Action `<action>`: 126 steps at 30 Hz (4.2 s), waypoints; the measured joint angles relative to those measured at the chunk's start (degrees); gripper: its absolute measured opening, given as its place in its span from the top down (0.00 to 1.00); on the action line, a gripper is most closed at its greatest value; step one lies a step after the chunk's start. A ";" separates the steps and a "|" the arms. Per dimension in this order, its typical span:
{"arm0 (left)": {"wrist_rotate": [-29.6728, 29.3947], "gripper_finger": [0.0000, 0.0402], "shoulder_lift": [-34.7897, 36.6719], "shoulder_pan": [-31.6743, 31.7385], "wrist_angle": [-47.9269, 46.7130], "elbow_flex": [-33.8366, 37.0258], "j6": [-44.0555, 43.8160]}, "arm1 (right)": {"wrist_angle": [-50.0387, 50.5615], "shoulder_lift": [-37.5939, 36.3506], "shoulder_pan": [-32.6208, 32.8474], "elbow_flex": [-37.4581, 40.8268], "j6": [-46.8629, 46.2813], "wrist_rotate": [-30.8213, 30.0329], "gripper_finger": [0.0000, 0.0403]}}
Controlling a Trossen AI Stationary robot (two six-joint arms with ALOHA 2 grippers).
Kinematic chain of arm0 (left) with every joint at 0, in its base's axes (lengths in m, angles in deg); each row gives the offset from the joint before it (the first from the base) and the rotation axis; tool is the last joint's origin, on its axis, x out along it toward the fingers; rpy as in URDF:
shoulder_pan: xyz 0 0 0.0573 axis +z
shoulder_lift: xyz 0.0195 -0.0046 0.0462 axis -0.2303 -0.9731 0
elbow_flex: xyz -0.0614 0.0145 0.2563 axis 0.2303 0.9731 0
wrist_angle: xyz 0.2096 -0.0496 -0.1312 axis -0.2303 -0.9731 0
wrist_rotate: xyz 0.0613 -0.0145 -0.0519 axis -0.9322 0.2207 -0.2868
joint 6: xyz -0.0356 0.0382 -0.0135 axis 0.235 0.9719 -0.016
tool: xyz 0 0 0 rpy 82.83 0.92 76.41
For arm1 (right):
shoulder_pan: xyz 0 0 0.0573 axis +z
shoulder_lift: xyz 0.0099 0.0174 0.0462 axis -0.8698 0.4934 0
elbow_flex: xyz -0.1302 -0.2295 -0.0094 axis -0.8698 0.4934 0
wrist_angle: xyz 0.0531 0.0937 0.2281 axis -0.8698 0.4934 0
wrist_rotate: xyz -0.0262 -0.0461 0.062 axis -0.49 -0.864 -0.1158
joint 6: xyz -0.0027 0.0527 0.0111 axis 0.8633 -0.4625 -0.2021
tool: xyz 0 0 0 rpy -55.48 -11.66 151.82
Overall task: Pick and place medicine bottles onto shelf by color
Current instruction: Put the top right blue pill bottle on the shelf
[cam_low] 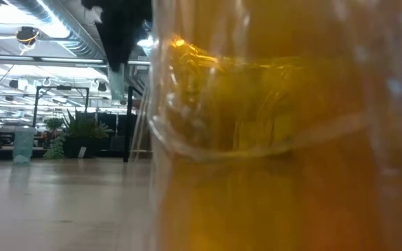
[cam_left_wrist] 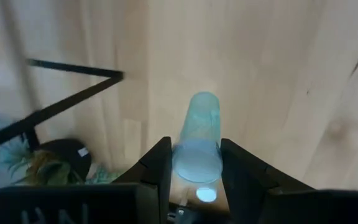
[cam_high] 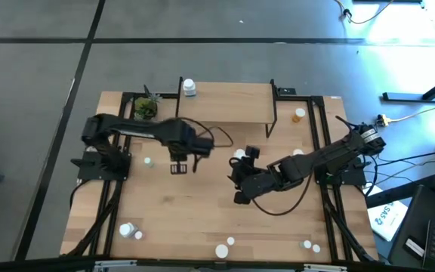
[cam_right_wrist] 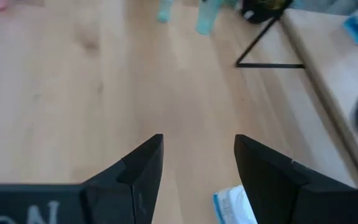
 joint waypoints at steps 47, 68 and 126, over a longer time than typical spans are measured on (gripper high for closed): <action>4.70 0.75 -15.82 -7.41 23.17 0.00 6.10 | 5.18 -3.39 3.99 0.02 1.73 0.90 0.50; 4.90 0.72 -15.81 -7.22 23.90 0.00 4.83 | 4.81 -3.34 3.99 0.02 1.70 1.29 0.50; -1.47 0.48 3.66 -7.63 13.94 0.00 1.55 | 0.65 -3.34 3.95 -0.08 1.97 0.67 0.50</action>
